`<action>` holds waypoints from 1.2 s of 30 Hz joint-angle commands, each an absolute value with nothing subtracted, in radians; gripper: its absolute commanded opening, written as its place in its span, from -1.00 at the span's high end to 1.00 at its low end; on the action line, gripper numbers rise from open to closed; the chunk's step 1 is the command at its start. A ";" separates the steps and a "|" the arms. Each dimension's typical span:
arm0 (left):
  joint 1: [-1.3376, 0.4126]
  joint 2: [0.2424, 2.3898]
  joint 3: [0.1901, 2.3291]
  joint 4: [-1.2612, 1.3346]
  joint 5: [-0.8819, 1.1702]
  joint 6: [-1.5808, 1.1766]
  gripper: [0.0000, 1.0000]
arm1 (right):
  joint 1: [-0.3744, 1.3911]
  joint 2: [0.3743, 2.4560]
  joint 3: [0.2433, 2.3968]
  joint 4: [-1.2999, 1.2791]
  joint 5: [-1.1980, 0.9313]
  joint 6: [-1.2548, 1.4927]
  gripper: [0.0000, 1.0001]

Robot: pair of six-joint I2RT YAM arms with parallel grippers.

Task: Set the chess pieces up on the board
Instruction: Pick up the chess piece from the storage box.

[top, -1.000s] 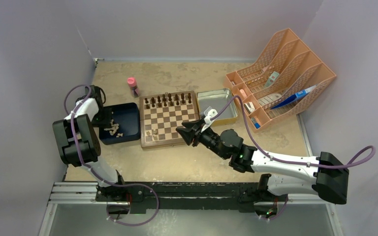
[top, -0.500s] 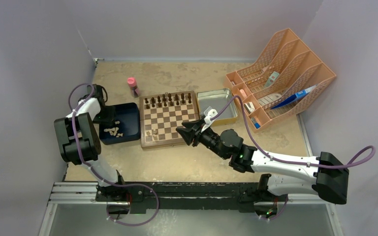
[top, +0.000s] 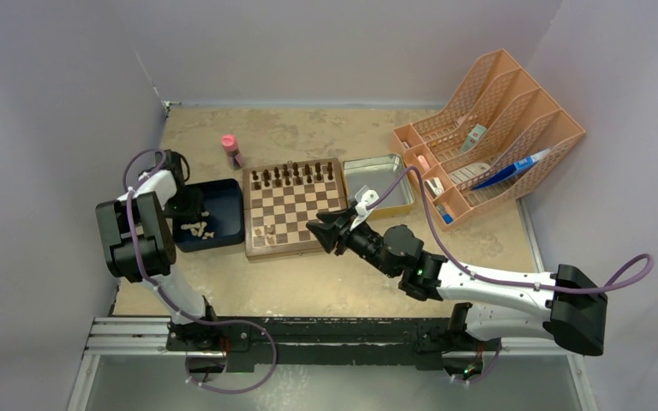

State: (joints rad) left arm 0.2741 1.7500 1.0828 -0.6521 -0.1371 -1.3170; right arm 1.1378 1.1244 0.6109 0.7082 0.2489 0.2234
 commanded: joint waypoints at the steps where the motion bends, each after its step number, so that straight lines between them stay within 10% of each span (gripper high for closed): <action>1: 0.271 1.756 1.100 -0.672 -0.132 -1.328 0.43 | 1.140 1.111 0.624 0.756 0.269 0.210 0.21; 12: 0.271 1.651 1.127 -0.671 -0.089 -1.252 1.00 | 1.140 1.099 0.638 0.739 0.305 0.252 0.21; 36: 0.178 1.144 0.892 -0.340 0.198 -0.807 1.00 | 1.086 1.193 0.759 0.633 0.265 0.526 0.21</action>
State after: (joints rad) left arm 0.2207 1.2034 0.9138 -0.4583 0.1005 -0.9157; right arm 1.1301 1.1690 0.6914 0.6403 0.3206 0.4358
